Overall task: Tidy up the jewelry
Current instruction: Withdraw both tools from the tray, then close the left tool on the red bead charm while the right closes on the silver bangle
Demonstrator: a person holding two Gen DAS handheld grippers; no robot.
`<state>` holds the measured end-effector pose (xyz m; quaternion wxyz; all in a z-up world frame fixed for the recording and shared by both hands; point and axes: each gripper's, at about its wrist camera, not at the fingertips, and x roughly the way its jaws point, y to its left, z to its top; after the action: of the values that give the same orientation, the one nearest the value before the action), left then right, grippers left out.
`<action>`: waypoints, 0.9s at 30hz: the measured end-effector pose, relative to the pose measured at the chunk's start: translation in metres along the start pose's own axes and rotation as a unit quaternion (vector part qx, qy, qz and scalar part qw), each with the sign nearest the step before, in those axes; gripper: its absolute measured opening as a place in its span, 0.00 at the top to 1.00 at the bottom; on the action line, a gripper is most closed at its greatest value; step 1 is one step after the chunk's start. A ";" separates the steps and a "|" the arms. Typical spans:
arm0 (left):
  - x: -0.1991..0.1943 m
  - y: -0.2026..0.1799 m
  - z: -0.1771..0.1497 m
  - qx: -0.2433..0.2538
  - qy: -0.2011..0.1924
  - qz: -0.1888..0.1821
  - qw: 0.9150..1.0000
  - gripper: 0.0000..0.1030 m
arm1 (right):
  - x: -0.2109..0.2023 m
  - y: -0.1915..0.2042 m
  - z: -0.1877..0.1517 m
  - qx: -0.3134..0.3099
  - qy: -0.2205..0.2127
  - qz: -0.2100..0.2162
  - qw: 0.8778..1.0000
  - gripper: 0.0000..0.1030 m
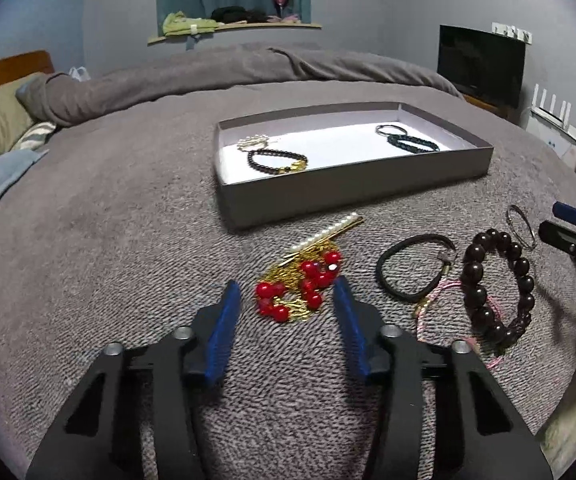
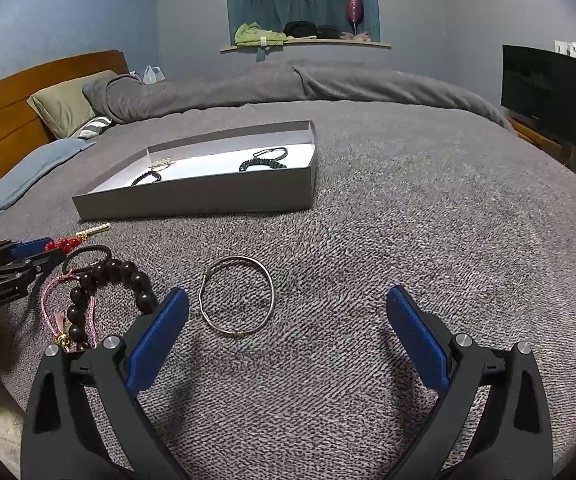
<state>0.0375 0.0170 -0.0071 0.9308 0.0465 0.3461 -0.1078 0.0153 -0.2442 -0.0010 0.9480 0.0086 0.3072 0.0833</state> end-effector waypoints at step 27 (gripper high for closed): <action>-0.015 0.003 0.004 -0.010 -0.030 -0.026 0.999 0.86 | 0.011 0.007 -0.002 -0.009 0.032 0.007 0.999 0.51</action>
<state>0.0299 0.0214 0.0058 0.9382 0.0251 0.3198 -0.1299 0.0215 -0.2357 -0.0085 0.9372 -0.0003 0.3363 0.0926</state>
